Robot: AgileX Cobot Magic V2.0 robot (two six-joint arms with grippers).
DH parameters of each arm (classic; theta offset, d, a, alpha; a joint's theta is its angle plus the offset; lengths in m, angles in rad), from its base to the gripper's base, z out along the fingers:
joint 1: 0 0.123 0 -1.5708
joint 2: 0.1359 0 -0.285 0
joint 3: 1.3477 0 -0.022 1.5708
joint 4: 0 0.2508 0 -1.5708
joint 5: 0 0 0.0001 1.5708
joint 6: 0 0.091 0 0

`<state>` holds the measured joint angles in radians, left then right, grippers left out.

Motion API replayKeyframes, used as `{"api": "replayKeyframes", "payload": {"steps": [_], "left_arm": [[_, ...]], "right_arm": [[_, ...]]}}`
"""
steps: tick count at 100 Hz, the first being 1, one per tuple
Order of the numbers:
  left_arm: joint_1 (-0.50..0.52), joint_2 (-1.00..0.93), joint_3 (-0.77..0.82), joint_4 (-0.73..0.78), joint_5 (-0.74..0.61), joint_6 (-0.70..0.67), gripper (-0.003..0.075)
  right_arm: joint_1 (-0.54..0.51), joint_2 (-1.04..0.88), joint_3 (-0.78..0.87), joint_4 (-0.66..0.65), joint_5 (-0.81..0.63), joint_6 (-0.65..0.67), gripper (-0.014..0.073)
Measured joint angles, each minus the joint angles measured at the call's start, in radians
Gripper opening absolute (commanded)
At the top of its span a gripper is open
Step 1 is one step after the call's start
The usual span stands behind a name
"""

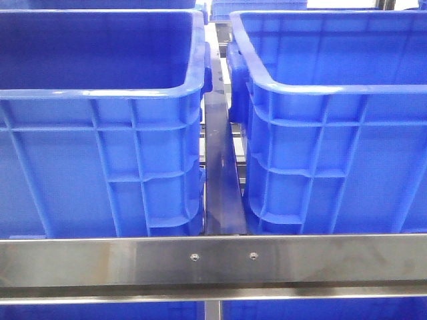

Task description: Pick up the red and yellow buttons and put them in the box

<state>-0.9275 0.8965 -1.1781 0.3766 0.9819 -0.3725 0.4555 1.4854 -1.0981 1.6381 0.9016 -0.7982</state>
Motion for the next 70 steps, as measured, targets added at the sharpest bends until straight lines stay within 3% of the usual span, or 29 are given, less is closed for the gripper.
{"api": "replayKeyframes", "payload": {"steps": [24, 70], "left_arm": [[0.000, -0.101, 0.041, 0.185, 0.096, -0.127, 0.0548], [0.000, -0.122, 0.114, 0.132, 0.038, -0.150, 0.0547]], "right_arm": [[-0.058, 0.000, 0.000, 0.002, 0.000, 0.000, 0.0006], [-0.065, 0.000, 0.000, 0.002, 0.000, 0.000, 0.0006]]}}
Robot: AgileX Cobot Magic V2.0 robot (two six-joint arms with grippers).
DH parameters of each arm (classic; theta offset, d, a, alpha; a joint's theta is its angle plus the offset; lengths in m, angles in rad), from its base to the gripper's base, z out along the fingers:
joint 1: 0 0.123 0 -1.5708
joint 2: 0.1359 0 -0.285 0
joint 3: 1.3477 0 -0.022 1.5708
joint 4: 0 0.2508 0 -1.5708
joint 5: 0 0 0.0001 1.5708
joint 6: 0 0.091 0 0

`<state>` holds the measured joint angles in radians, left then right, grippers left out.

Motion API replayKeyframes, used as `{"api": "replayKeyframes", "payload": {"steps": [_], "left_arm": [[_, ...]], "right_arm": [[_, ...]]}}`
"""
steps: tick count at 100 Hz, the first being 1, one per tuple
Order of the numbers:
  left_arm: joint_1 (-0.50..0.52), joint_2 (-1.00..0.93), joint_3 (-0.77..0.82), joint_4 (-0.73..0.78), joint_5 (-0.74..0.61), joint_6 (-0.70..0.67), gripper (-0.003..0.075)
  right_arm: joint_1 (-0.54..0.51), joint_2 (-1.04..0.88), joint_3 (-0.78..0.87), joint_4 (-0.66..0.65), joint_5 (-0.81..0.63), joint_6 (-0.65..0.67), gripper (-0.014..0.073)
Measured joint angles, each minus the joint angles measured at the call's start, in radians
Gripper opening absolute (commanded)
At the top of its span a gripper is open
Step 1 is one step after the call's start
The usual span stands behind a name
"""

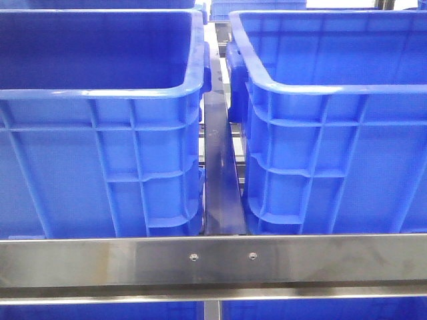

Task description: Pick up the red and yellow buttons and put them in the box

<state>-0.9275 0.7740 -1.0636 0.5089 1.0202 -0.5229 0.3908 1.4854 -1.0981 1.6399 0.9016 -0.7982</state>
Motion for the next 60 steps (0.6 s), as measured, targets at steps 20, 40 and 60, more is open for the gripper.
{"api": "replayKeyframes", "payload": {"steps": [20, 40, 60], "left_arm": [[0.000, 0.000, 0.000, -0.048, -0.011, 0.000, 0.0536], [0.000, 0.000, 0.000, -0.072, -0.013, 0.000, 0.0364], [0.000, 0.000, 0.000, -0.073, -0.014, 0.000, 0.0022]], "right_arm": [[0.000, 0.000, 0.000, 0.000, 0.002, 0.000, 0.0006], [0.000, 0.000, 0.000, 0.000, 0.002, 0.000, 0.0006], [0.000, 0.000, 0.000, 0.000, 0.002, 0.000, 0.0006]]}}
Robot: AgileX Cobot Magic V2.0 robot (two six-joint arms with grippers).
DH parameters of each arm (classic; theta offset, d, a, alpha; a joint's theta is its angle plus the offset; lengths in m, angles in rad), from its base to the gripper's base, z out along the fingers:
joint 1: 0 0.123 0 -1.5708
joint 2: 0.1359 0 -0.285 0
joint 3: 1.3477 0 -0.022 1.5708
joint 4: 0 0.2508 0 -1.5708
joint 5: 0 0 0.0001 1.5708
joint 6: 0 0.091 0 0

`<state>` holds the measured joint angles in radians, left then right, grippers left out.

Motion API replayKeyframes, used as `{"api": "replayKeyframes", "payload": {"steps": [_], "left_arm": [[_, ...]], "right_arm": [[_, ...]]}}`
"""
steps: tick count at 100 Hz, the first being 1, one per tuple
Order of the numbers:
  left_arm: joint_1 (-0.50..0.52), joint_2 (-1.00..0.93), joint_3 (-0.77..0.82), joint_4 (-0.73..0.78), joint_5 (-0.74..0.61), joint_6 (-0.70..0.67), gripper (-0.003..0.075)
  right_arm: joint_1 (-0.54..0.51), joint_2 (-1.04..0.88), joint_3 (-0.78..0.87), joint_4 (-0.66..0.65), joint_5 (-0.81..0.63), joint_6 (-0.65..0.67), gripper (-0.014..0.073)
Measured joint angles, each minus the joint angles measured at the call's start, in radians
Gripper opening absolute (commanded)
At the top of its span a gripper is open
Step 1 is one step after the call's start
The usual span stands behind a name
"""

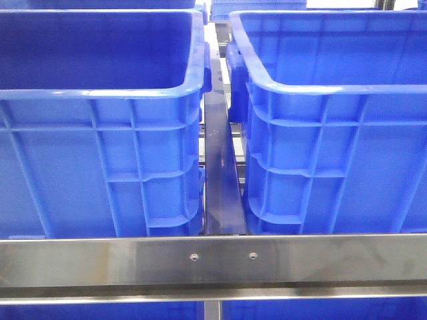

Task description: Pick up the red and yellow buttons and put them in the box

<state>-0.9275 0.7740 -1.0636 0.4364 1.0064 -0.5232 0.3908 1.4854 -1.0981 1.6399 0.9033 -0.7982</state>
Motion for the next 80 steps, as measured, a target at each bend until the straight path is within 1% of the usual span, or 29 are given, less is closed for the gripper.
{"api": "replayKeyframes", "payload": {"steps": [2, 3, 19, 33, 47, 67, 80], "left_arm": [[0.000, 0.000, 0.000, 0.000, 0.000, 0.000, -0.0013], [0.000, 0.000, 0.000, 0.000, 0.000, -0.002, -0.0018], [0.000, 0.000, 0.000, 0.000, -0.002, -0.002, -0.0019], [0.000, 0.000, 0.000, 0.003, -0.002, -0.002, -0.0019], [0.000, 0.000, 0.000, 0.006, -0.002, -0.002, -0.0019], [0.000, 0.000, 0.000, 0.006, -0.002, -0.002, -0.0019], [0.000, 0.000, 0.000, 0.006, -0.002, -0.002, -0.0019]], "right_arm": [[0.000, 0.000, 0.000, 0.000, 0.000, 0.000, 0.0006], [0.000, 0.000, 0.000, 0.000, 0.000, 0.000, 0.0006], [-0.012, 0.000, 0.000, 0.000, -0.002, 0.000, 0.0006], [-0.078, -0.004, 0.000, 0.000, -0.002, 0.000, 0.0006], [-0.197, -0.020, 0.000, 0.000, 0.005, 0.000, 0.0006], [-0.410, -0.028, 0.016, 0.004, 0.069, 0.006, 0.0006], [-0.542, -0.028, 0.053, 0.004, 0.079, 0.009, 0.0006]]}}
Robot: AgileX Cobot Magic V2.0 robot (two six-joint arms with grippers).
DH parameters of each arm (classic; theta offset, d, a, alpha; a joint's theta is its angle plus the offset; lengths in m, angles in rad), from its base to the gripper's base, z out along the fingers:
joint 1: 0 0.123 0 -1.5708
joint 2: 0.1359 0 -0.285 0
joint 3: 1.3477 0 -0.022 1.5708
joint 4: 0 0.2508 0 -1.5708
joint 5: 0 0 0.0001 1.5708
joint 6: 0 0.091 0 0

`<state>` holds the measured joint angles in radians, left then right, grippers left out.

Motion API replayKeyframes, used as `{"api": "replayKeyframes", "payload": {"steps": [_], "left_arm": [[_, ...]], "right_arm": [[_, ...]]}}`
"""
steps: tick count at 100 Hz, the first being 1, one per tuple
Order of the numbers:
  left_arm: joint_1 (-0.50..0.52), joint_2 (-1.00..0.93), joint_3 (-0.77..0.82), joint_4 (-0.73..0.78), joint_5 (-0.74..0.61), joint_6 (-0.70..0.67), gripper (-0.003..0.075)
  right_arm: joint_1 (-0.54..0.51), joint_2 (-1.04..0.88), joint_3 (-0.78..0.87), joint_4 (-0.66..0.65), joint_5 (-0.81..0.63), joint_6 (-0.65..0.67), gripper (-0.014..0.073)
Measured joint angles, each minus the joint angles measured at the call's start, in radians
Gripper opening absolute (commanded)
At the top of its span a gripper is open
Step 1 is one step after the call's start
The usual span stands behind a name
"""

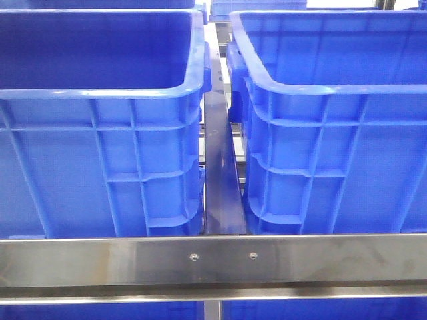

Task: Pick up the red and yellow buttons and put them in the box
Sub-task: 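Lower the yellow button into the bin beside the red button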

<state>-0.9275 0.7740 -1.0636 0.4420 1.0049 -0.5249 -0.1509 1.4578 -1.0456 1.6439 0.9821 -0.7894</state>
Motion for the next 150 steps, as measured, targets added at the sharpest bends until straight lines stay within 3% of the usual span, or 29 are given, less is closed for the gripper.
{"api": "replayKeyframes", "payload": {"steps": [16, 30, 68, 88, 150], "left_arm": [[0.000, 0.000, 0.000, 0.000, 0.000, 0.000, -0.0019], [0.000, 0.000, 0.000, 0.000, 0.000, 0.000, -0.0019], [0.000, 0.000, 0.000, 0.000, 0.000, 0.000, -0.0019], [0.000, 0.000, 0.000, 0.000, 0.000, 0.000, -0.0019], [0.000, 0.000, 0.000, 0.000, 0.000, 0.000, -0.0019]], "right_arm": [[-0.109, 0.000, 0.033, -0.004, 0.001, 0.000, 0.0006], [-0.141, 0.019, 0.039, -0.007, 0.001, 0.001, 0.0006], [-0.144, 0.174, 0.039, 0.015, -0.183, 0.005, 0.0006], [-0.144, 0.283, 0.037, 0.113, -0.195, 0.005, 0.0006], [-0.144, 0.498, -0.181, 0.138, -0.191, 0.130, 0.0006]]}}
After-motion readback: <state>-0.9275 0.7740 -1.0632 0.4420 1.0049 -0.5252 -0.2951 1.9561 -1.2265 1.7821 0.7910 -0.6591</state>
